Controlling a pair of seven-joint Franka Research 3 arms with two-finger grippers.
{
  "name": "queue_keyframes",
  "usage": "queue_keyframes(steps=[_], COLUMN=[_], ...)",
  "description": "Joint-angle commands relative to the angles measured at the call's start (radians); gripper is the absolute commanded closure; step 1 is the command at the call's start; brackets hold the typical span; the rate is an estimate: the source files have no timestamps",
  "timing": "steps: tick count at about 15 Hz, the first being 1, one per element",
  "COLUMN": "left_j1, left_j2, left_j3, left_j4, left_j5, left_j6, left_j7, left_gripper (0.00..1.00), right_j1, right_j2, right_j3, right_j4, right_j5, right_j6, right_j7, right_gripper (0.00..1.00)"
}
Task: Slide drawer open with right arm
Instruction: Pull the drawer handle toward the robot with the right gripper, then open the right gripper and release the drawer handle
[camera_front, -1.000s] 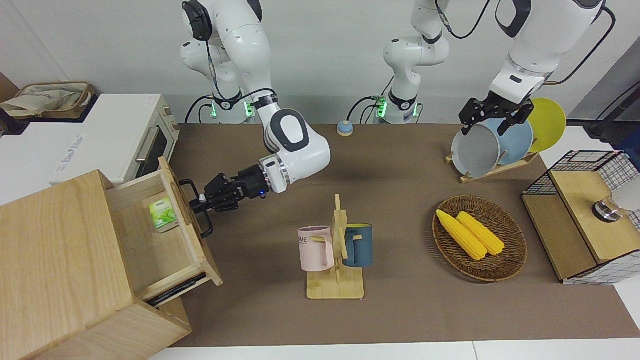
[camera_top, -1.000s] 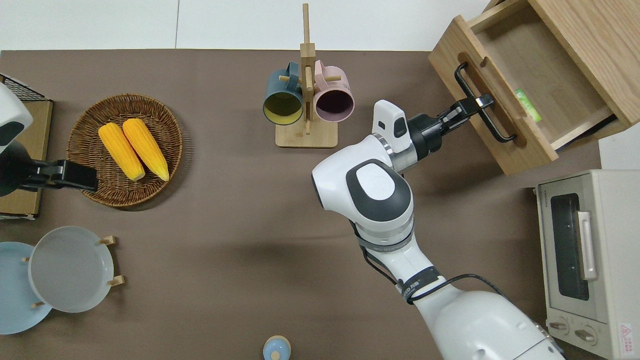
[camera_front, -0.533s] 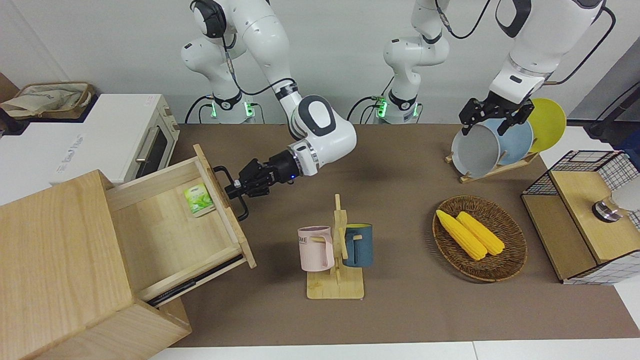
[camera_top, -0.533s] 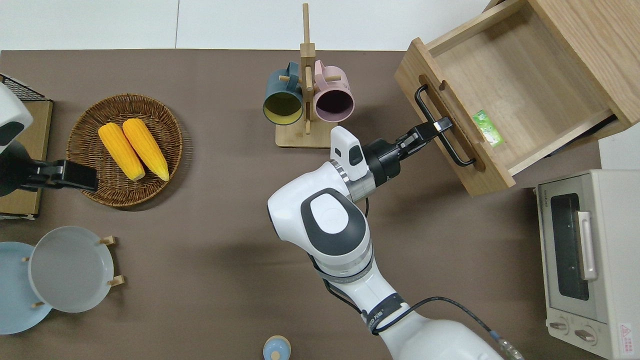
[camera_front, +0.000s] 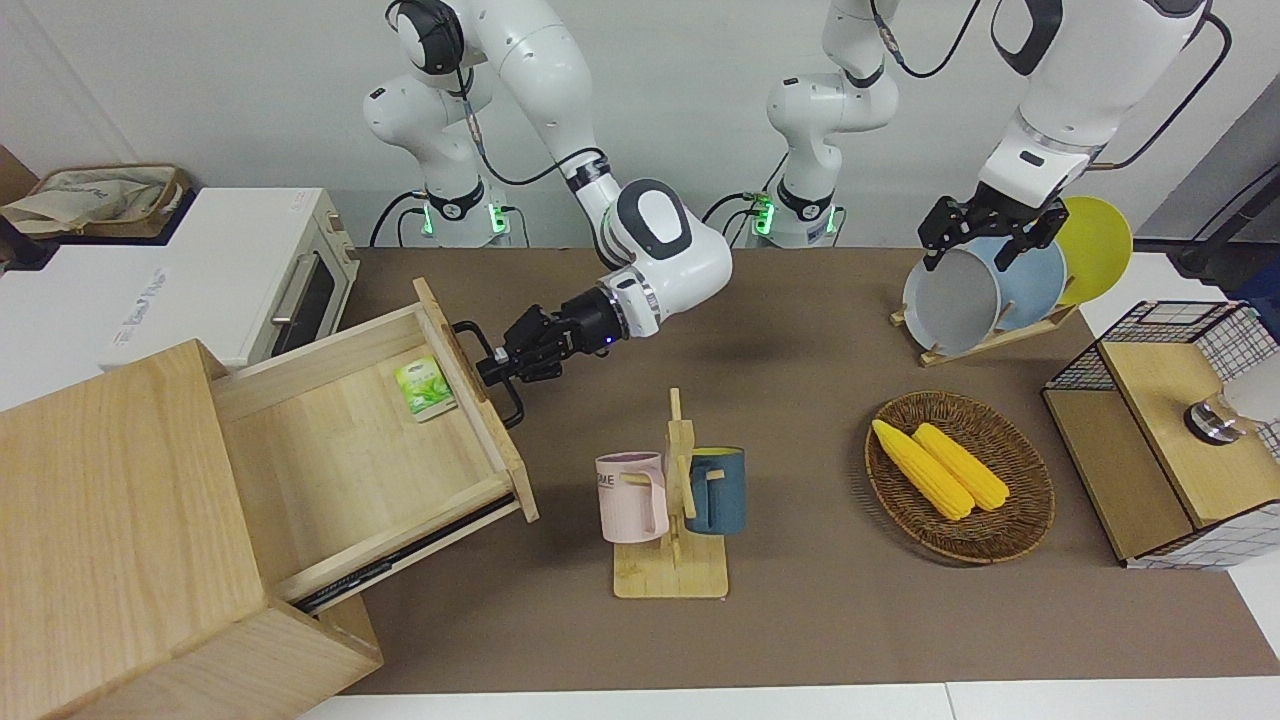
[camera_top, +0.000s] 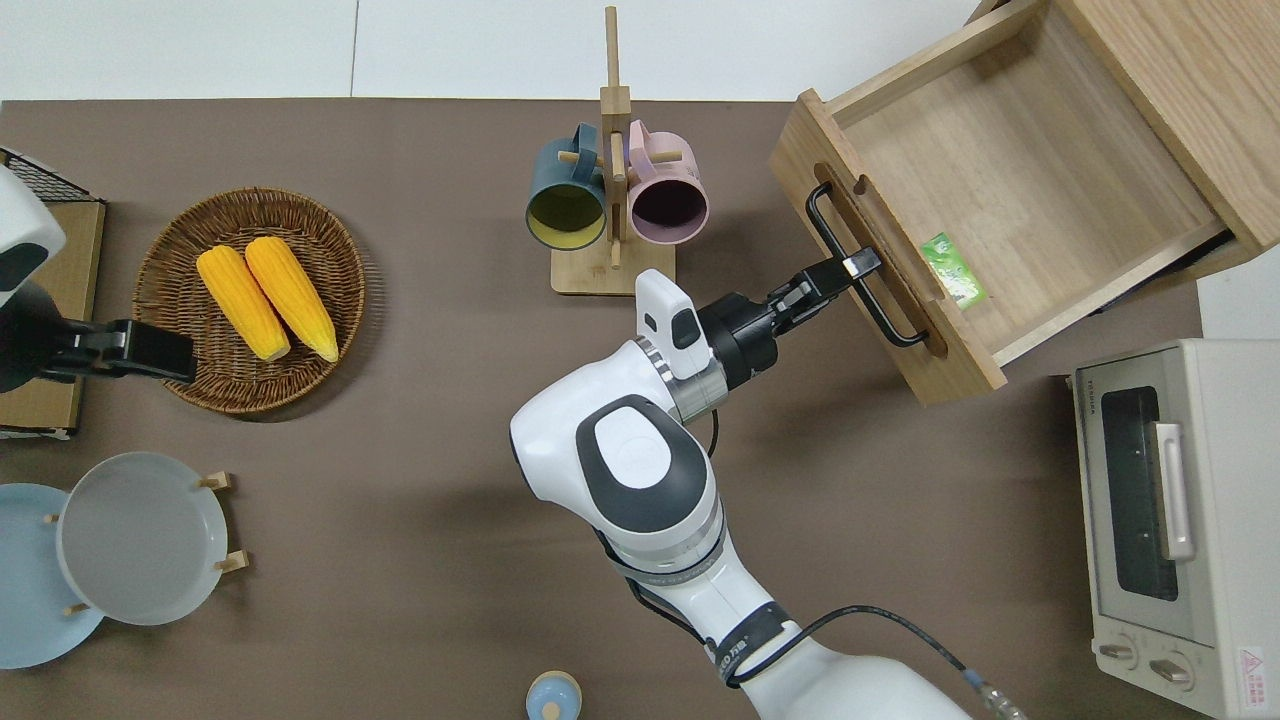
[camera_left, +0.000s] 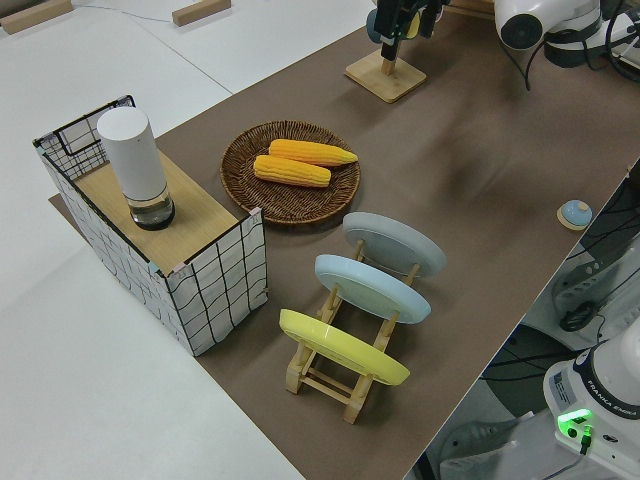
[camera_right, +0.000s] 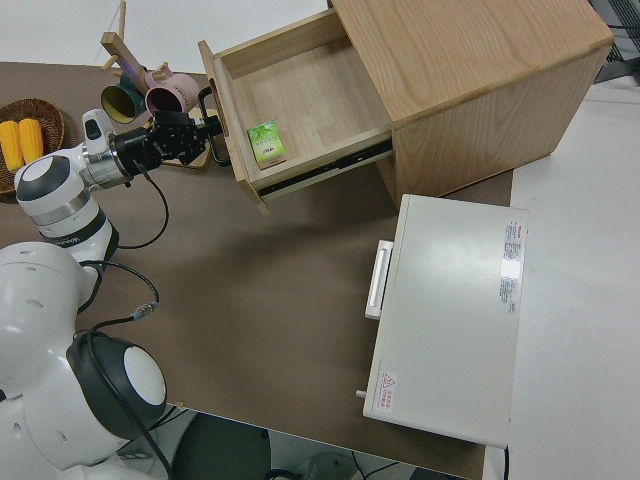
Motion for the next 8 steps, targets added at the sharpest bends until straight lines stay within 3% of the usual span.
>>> queue_keyframes(steps=[1, 2, 4, 5, 8], left_j1=[0.004, 0.004, 0.004, 0.004, 0.004], left_j2=[0.011, 0.011, 0.011, 0.011, 0.011], left_j3=[-0.006, -0.006, -0.006, -0.006, -0.006], left_j4=[0.024, 0.026, 0.026, 0.024, 0.026], left_j5=[0.017, 0.017, 0.017, 0.017, 0.017], left_j6=[-0.020, -0.020, -0.020, -0.020, -0.020], left_j7=[0.010, 0.010, 0.010, 0.010, 0.010], left_gripper=[0.01, 0.01, 0.01, 0.01, 0.01], right_j1=[0.004, 0.002, 0.001, -0.001, 0.001], right_j2=[0.007, 0.007, 0.007, 0.007, 0.007], right_j3=[-0.001, -0.001, -0.001, -0.003, -0.003], right_j4=[0.033, 0.033, 0.033, 0.033, 0.033], right_j5=[-0.008, -0.008, -0.006, -0.006, -0.006], right_j6=[0.007, 0.007, 0.007, 0.007, 0.007], right_j7=[-0.025, -0.025, -0.023, -0.020, -0.015], right_gripper=[0.853, 0.804, 0.421, 0.013, 0.017])
